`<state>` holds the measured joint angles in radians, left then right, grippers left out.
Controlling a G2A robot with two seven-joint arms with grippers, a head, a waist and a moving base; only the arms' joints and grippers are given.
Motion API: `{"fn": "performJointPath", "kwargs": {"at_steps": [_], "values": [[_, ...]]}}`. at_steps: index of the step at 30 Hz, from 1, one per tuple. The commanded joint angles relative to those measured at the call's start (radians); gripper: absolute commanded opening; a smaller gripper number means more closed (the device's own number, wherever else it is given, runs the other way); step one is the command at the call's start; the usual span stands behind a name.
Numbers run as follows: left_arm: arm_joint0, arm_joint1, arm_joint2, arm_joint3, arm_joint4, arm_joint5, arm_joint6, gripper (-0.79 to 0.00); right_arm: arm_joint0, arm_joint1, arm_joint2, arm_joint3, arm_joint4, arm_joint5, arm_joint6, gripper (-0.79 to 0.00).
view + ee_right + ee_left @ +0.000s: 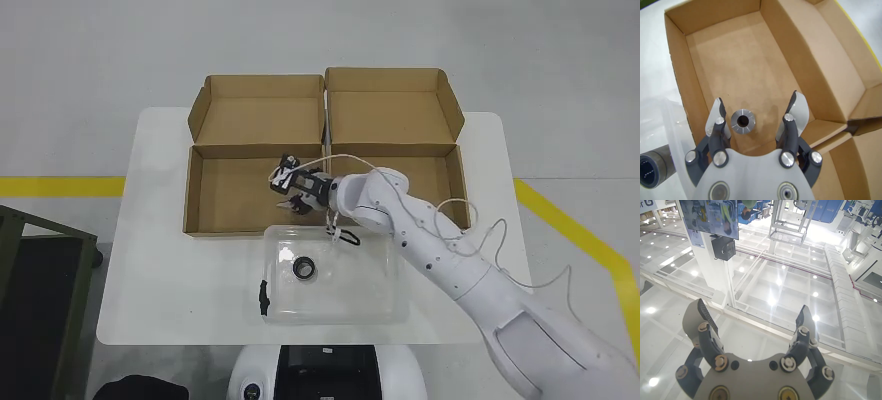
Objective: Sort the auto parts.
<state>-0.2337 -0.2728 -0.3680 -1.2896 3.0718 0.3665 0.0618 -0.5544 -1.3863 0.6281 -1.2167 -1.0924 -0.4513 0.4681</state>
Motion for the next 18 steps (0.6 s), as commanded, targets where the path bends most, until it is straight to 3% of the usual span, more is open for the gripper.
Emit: {"fn": "performJointPath", "kwargs": {"at_steps": [1,9,18], "values": [[0.0,0.0,0.0,0.0,0.0,0.0,0.0,0.0,-0.008,0.007,0.028,-0.043,0.001,0.001,-0.003,-0.095],[0.0,0.0,0.0,0.0,0.0,0.0,0.0,0.0,-0.094,0.049,0.147,-0.276,-0.014,-0.05,0.03,-0.028],[0.0,0.0,0.0,0.0,0.0,0.0,0.0,0.0,-0.279,0.099,0.243,-0.543,-0.042,-0.153,0.076,0.0]]}}
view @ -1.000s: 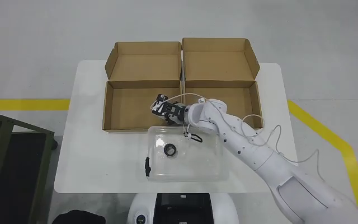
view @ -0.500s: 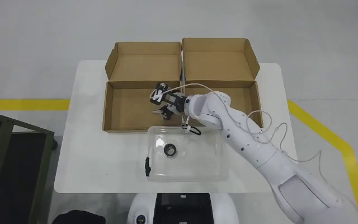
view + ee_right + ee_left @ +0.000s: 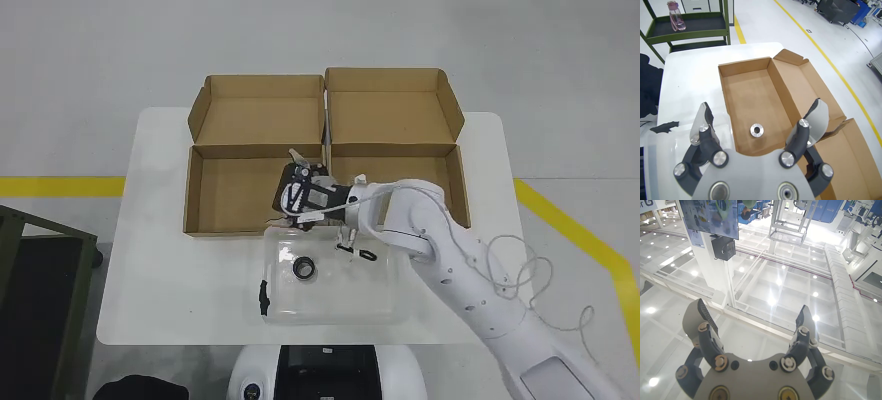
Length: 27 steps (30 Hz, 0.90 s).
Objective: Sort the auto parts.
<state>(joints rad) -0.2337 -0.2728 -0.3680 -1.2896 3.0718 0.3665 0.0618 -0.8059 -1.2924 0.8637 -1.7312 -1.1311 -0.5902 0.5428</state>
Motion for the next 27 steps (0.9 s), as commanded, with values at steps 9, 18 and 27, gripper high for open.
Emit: {"fn": "performJointPath", "kwargs": {"at_steps": [9,18,27], "values": [[0.0,0.0,0.0,0.0,0.0,0.0,0.0,0.0,-0.235,0.048,0.049,-0.196,-0.052,-0.11,0.04,0.0],[0.0,0.0,0.0,0.0,0.0,0.0,0.0,0.0,-0.345,0.078,0.07,-0.232,-0.158,-0.2,0.035,-0.022],[0.0,0.0,0.0,0.0,0.0,0.0,0.0,0.0,-0.374,0.088,0.048,-0.192,-0.277,-0.217,-0.02,-0.058]]}}
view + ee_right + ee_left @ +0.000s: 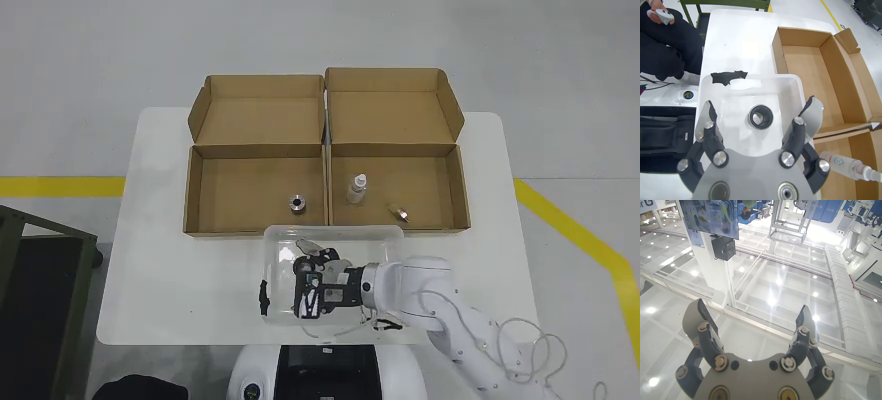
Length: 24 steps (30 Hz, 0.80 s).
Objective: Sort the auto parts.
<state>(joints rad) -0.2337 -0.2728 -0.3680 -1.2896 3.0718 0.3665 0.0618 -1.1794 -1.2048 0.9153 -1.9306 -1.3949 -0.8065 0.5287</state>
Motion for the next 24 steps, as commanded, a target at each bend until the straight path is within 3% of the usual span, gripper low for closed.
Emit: {"fn": "performJointPath", "kwargs": {"at_steps": [1,24], "values": [[0.0,0.0,0.0,0.0,0.0,0.0,0.0,0.0,-0.001,0.001,-0.008,0.017,-0.024,0.001,-0.011,-0.062],[0.0,0.0,0.0,0.0,0.0,0.0,0.0,0.0,0.05,-0.019,-0.088,0.209,-0.094,0.114,-0.101,-0.148]]}}
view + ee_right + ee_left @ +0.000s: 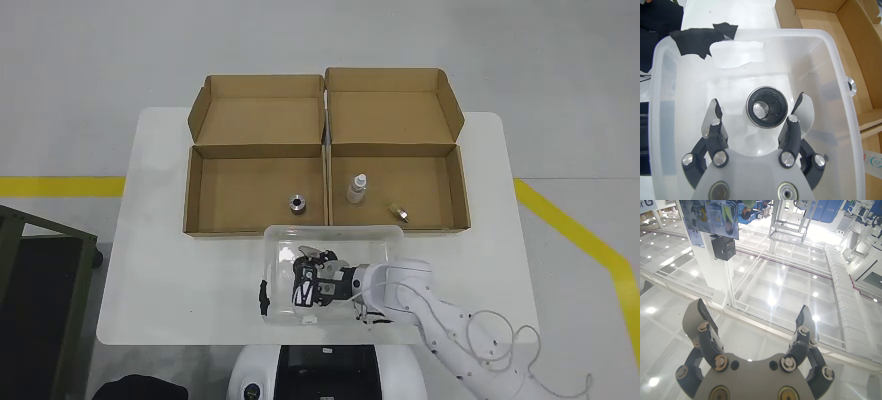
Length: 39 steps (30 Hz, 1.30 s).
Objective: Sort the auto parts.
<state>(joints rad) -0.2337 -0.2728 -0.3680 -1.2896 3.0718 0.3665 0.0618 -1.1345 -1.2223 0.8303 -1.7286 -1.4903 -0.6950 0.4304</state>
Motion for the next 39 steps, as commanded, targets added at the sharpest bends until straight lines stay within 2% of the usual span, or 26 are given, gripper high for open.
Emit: {"fn": "performJointPath", "kwargs": {"at_steps": [1,2,4,5,6,10,11,14,15,28,39], "values": [[0.0,0.0,0.0,0.0,0.0,0.0,0.0,0.0,0.011,-0.003,-0.007,0.016,0.001,0.007,-0.005,-0.163],[0.0,0.0,0.0,0.0,0.0,0.0,0.0,0.0,0.016,-0.005,-0.01,0.025,0.002,0.012,-0.007,-0.175],[0.0,0.0,0.0,0.0,0.0,0.0,0.0,0.0,0.025,-0.009,-0.016,0.041,0.007,0.022,-0.009,-0.277],[0.0,0.0,0.0,0.0,0.0,0.0,0.0,0.0,0.029,-0.01,-0.019,0.051,0.009,0.026,-0.002,-0.363],[0.0,0.0,0.0,0.0,0.0,0.0,0.0,0.0,0.032,-0.012,-0.021,0.057,0.017,0.031,0.001,-0.4],[0.0,0.0,0.0,0.0,0.0,0.0,0.0,0.0,0.044,-0.017,-0.027,0.07,0.036,0.028,0.005,-0.465],[0.0,0.0,0.0,0.0,0.0,0.0,0.0,0.0,0.046,-0.017,-0.027,0.073,0.041,0.024,0.008,-0.514],[0.0,0.0,0.0,0.0,0.0,0.0,0.0,0.0,0.048,-0.017,-0.016,0.071,0.067,0.021,0.012,-0.757],[0.0,0.0,0.0,0.0,0.0,0.0,0.0,0.0,0.047,-0.016,-0.011,0.067,0.077,0.019,0.011,-0.785],[0.0,0.0,0.0,0.0,0.0,0.0,0.0,0.0,0.031,-0.007,0.062,0.009,0.204,0.019,0.009,-0.785],[0.0,0.0,0.0,0.0,0.0,0.0,0.0,0.0,0.001,0.013,0.19,-0.148,0.376,0.031,0.042,-0.785]]}}
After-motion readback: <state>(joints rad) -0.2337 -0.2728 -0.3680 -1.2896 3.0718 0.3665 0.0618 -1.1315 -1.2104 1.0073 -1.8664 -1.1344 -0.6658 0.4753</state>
